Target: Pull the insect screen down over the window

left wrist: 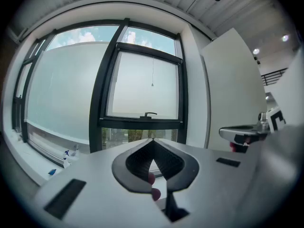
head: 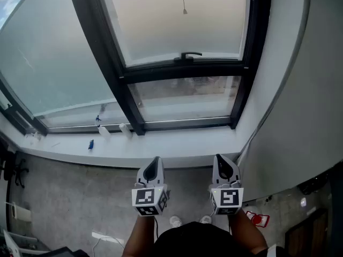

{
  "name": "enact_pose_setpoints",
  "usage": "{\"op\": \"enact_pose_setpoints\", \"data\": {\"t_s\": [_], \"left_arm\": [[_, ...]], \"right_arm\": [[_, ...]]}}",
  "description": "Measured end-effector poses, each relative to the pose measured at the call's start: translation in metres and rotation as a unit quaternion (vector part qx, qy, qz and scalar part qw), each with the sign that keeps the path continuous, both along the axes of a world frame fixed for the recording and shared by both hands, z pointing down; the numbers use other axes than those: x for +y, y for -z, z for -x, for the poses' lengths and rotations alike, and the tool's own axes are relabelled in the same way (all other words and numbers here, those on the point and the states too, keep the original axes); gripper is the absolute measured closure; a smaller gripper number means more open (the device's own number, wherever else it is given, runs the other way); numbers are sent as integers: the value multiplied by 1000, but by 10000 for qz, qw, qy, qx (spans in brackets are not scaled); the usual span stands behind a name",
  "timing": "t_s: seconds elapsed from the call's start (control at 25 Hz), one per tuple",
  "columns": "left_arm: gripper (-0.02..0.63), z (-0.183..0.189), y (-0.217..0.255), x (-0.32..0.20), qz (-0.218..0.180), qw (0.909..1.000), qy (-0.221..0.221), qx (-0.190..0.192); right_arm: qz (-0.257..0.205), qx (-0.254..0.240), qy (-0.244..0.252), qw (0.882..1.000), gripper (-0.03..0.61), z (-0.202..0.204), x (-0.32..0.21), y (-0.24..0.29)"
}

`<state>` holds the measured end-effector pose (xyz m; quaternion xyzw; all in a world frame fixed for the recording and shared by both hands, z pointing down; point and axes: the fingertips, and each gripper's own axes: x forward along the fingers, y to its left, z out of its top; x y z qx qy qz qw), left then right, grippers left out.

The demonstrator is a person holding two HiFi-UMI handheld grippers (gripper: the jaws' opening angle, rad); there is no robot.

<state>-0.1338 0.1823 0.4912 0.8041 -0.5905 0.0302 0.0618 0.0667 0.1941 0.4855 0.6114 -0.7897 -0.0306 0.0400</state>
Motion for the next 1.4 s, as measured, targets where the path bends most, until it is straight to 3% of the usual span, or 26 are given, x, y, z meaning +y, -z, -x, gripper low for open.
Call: {"op": "enact_pose_setpoints", "data": {"t_s": [0.36,0.8,1.4], "left_arm": [[612,-2,-11,5,70,9999,-11,-137],[612,3,-11,8,80,10000,-15,-48],[612,29,-22,-7,221,9993,-292,-117]], "right_arm": [[34,27,-14,10000,575,0,5,-3],[163,24,-62,9998,575,5,4,-7],[323,60,-220,9992,575,41,-10,-13]]}}
